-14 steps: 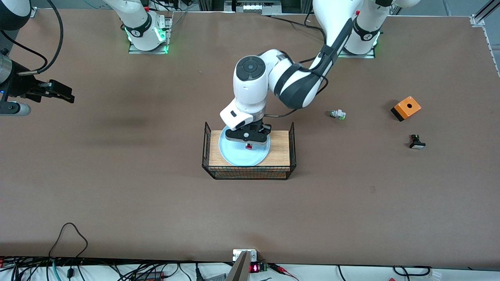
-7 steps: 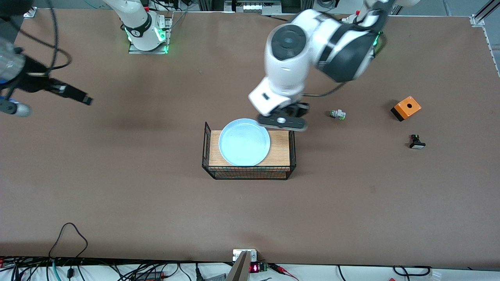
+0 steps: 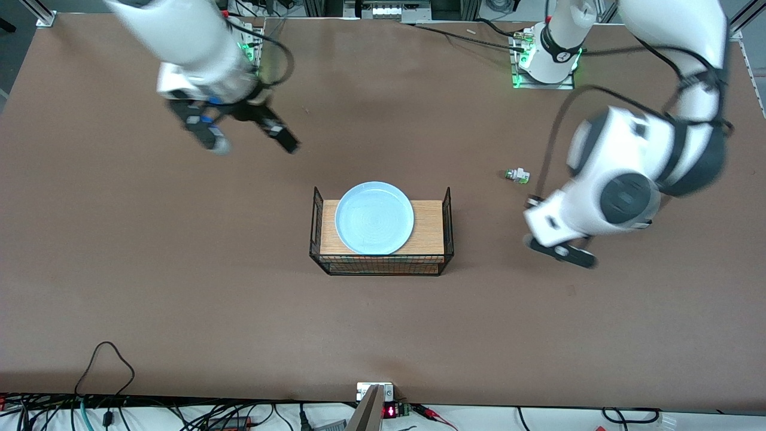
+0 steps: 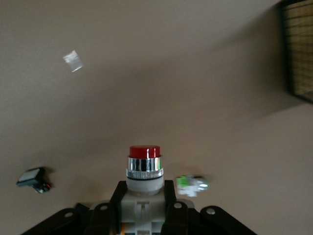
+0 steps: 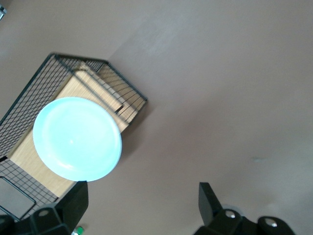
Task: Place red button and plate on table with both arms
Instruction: 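Lift the button with the left gripper while the right gripper reaches the plate, then set the button down with the left gripper while the right gripper grasps the plate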
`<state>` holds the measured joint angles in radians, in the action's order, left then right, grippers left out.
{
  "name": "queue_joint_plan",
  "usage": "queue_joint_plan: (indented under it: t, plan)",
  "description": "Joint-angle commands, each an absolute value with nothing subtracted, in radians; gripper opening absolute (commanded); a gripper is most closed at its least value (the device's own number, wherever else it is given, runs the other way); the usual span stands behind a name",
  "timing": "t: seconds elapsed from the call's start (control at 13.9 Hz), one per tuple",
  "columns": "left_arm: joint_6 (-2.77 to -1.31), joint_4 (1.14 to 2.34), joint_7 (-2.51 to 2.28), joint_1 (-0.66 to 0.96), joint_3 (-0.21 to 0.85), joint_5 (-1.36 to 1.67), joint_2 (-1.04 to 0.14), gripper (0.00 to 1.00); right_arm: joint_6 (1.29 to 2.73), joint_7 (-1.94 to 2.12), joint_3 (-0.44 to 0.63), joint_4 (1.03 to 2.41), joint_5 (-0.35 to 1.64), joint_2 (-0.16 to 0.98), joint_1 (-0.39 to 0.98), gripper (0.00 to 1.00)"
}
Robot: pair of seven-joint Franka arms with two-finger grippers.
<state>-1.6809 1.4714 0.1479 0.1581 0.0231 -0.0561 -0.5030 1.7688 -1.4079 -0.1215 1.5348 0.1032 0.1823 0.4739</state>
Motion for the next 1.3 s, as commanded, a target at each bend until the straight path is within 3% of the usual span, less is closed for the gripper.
queue_joint_plan:
  t: [0.0,0.29,0.43,0.51,0.58,0.65,0.94,1.23]
  plan:
    - [-1.852,1.656,0.242,0.075,0.043,-0.046,-0.477,0.12,1.830,-1.494,-0.109,1.485,0.087,0.270,0.518,1.00]
    - [-2.156,1.889,0.310,0.000,0.041,-0.048,-0.479,0.13,1.982,-1.626,-0.109,1.485,0.084,0.368,0.569,1.00]
    - [-2.180,1.917,0.308,-0.005,0.041,-0.048,-0.483,0.29,2.011,-1.626,-0.107,1.485,0.074,0.411,0.569,1.00]
    - [-2.180,1.921,0.308,-0.005,0.041,-0.048,-0.488,0.46,2.025,-1.626,-0.107,1.485,0.057,0.435,0.569,1.00]
    - [-2.177,1.922,0.301,-0.008,0.043,-0.045,-0.489,0.88,2.031,-1.626,-0.107,1.485,0.037,0.455,0.569,1.00]
    - [-2.166,1.918,0.299,-0.014,0.044,-0.044,-0.486,1.00,2.033,-1.626,-0.107,1.485,0.025,0.474,0.569,1.00]
    - [-2.106,1.885,0.292,0.000,0.049,-0.044,-0.453,1.00,2.045,-1.626,-0.106,1.486,0.018,0.526,0.569,1.00]
    - [-1.815,1.679,0.235,0.009,0.100,-0.041,-0.408,1.00,2.068,-1.626,-0.106,1.486,0.017,0.557,0.575,1.00]
